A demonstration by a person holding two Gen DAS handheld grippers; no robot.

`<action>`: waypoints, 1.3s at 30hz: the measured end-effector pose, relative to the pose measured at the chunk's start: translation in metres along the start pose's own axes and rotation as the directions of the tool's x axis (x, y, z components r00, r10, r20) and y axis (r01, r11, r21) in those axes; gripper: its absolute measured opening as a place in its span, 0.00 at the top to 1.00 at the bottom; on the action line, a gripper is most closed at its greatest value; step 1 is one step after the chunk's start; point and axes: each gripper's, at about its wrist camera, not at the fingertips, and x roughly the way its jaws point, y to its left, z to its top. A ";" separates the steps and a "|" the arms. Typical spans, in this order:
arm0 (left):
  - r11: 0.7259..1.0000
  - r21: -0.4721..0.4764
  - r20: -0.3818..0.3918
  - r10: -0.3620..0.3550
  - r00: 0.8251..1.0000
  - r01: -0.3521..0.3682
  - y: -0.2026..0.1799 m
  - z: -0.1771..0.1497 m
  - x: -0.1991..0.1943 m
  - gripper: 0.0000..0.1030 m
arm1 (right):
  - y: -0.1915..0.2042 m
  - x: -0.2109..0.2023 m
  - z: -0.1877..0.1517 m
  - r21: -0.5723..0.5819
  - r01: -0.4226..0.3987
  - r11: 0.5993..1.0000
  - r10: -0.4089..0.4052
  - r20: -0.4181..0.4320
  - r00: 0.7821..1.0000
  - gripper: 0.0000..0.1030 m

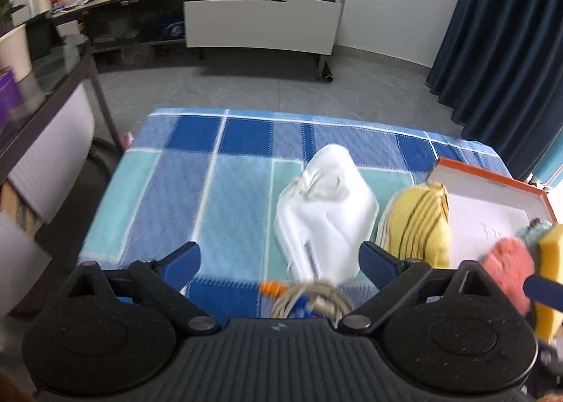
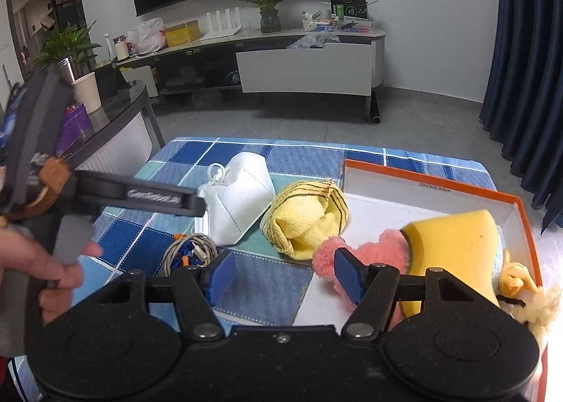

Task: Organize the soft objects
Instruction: 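Move left tool to white face mask and grasp it while right tool approaches yellow cloth ball, then carry face mask with left tool toward the box while right tool carries yellow cloth ball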

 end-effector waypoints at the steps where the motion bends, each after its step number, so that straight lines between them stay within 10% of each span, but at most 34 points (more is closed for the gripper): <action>1: 1.000 0.012 -0.014 -0.014 1.000 0.014 -0.003 0.003 0.007 0.03 | -0.001 0.003 0.001 -0.002 0.001 1.000 -0.001 -0.002 1.000 0.26; 12: 0.987 0.158 -0.056 -0.025 0.998 0.034 -0.023 0.013 0.065 0.10 | -0.008 0.032 0.010 0.015 0.002 1.000 -0.001 -0.024 1.000 0.26; 17: 0.990 0.093 -0.016 -0.102 0.995 0.103 -0.007 0.011 0.055 0.43 | -0.002 0.048 0.018 0.002 -0.006 1.000 0.006 -0.032 0.999 0.26; 27: 1.000 -0.021 0.057 -0.017 0.998 0.018 0.043 0.002 0.000 0.43 | 0.012 0.099 0.031 -0.053 0.056 0.997 -0.061 -0.088 0.994 0.24; 28: 1.000 -0.024 0.058 -0.011 0.998 0.013 0.045 0.000 -0.005 0.43 | 0.013 0.106 0.030 -0.062 0.053 0.997 -0.060 -0.110 0.992 0.27; 30: 1.000 -0.011 0.056 0.017 0.998 -0.017 0.047 -0.005 -0.014 0.43 | 0.016 0.113 0.028 -0.074 0.081 0.994 -0.090 -0.136 0.987 0.75; 39: 0.998 -0.065 0.070 0.022 0.997 -0.018 0.050 -0.023 -0.054 0.43 | 0.020 0.048 0.028 -0.023 -0.005 1.000 0.005 -0.019 1.000 0.81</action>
